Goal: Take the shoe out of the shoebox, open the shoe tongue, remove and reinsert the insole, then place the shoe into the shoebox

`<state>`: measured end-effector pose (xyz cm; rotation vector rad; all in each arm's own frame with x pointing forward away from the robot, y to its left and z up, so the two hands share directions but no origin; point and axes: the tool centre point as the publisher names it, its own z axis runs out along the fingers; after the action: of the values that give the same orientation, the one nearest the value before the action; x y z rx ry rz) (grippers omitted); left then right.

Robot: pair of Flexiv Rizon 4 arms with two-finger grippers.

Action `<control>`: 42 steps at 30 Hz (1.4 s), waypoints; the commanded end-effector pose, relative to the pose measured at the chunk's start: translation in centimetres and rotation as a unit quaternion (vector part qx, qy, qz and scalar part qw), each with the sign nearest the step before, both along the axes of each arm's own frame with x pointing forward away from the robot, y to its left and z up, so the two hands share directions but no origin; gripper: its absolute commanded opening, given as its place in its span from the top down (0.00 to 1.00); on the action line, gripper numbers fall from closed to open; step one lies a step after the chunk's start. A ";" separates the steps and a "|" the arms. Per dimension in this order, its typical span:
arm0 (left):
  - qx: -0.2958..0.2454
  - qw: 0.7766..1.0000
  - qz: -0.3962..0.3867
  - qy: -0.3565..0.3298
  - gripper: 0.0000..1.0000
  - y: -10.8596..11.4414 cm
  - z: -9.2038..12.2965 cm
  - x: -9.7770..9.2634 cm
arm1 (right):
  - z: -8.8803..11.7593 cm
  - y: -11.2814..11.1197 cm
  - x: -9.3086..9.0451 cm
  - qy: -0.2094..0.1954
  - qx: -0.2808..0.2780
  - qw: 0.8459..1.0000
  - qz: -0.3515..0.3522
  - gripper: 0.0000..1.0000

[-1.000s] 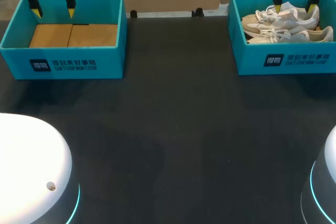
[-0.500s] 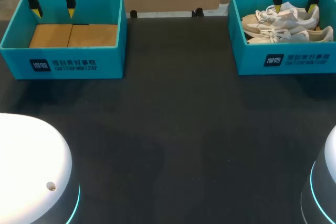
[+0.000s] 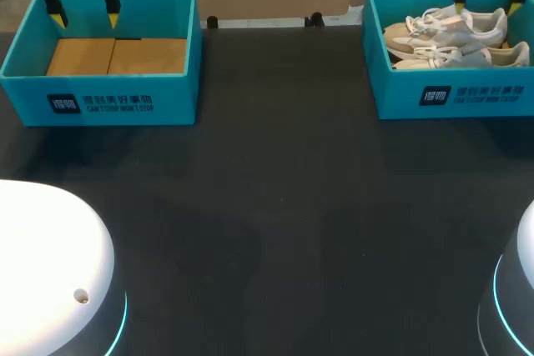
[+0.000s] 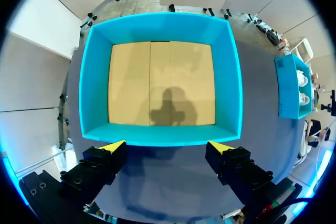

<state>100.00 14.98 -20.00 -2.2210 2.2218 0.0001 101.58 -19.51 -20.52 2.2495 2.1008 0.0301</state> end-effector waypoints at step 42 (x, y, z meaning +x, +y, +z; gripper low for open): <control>0.000 1.000 0.000 0.000 0.00 0.0 0.0 0.0 | -7.4 -11.2 1.2 -0.035 -0.057 0.997 -0.028 0.00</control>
<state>100.01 14.99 -20.00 -2.2212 2.2217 0.0000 102.09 -29.50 -27.13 2.1938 1.9315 -0.0322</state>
